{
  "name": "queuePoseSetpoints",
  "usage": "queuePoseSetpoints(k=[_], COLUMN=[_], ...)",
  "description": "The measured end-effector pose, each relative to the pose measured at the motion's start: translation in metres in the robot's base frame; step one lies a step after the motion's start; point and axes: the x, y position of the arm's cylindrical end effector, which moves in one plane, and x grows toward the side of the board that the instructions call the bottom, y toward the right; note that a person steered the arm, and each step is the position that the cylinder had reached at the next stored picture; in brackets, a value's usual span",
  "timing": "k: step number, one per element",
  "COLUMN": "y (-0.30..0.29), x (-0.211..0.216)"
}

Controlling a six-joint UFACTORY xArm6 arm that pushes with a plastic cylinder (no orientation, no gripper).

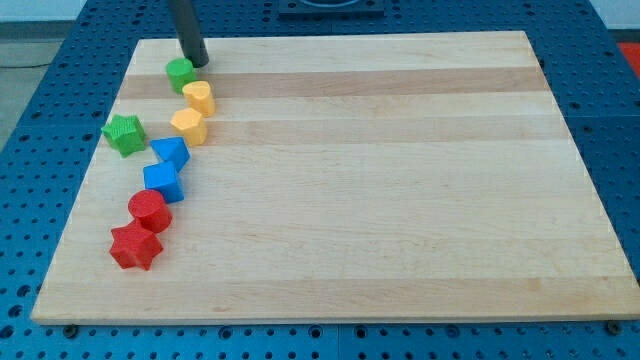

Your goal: Move the green circle to the top of the green star

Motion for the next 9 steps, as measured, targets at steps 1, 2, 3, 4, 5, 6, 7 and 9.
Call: queuePoseSetpoints(k=[1, 2, 3, 4, 5, 6, 7, 9], y=[0.001, -0.011, -0.031, -0.039, -0.045, -0.05, -0.041, -0.039], x=[0.008, 0.017, 0.018, 0.025, 0.039, 0.052, 0.053, 0.061])
